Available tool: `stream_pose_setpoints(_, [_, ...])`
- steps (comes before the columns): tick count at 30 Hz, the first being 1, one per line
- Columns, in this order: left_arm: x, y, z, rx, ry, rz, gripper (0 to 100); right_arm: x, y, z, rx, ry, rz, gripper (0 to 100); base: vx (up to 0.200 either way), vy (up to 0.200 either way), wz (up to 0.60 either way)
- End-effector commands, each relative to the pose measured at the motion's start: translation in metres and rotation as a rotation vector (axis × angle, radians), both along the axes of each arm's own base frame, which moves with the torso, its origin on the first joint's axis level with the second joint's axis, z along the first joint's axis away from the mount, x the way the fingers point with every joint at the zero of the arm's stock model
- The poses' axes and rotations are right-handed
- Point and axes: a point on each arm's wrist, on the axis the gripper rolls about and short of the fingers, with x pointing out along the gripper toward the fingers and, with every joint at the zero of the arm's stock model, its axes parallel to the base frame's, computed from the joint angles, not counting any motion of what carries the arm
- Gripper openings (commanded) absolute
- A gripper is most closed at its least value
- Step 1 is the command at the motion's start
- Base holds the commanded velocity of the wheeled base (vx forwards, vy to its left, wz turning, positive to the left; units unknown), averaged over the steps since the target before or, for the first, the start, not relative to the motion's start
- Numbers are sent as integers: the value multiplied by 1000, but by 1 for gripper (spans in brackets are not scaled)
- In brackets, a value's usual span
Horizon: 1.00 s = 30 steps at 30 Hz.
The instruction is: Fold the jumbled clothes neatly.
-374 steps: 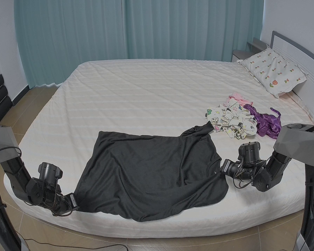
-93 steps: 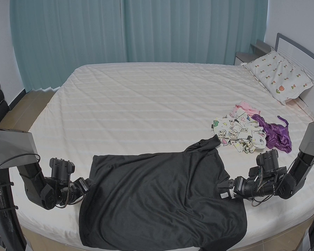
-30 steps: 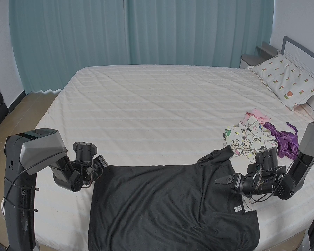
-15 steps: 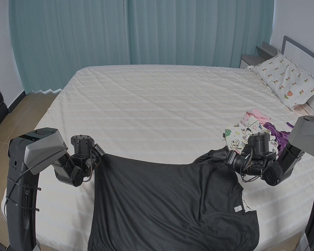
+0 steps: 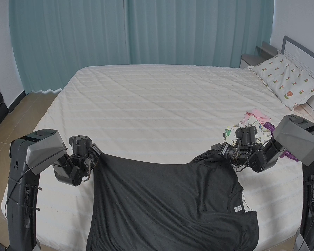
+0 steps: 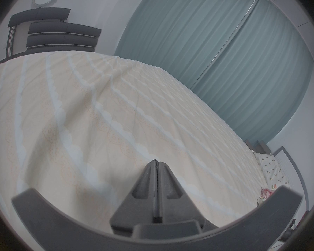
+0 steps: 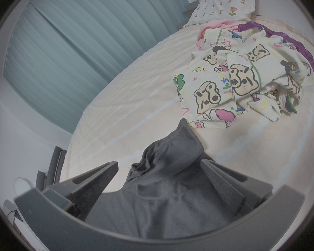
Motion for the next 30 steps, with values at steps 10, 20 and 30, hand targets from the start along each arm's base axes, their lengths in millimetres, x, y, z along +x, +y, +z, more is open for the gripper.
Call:
stream_pose_setpoints(10, [0, 1, -6, -4, 12, 5, 0, 41, 3, -34, -43, -1, -55, 100, 0, 0, 0])
stream_pose_setpoints(20, [-1, 1, -8, -4, 16, 5, 0, 52, 4, -31, -40, -26, -59, 0, 0, 0, 0])
stream_pose_setpoints(30, [4, 2, -2, -30, -13, 19, 0, 72, -1, 10, 53, -248, -106, 0, 0, 0, 0])
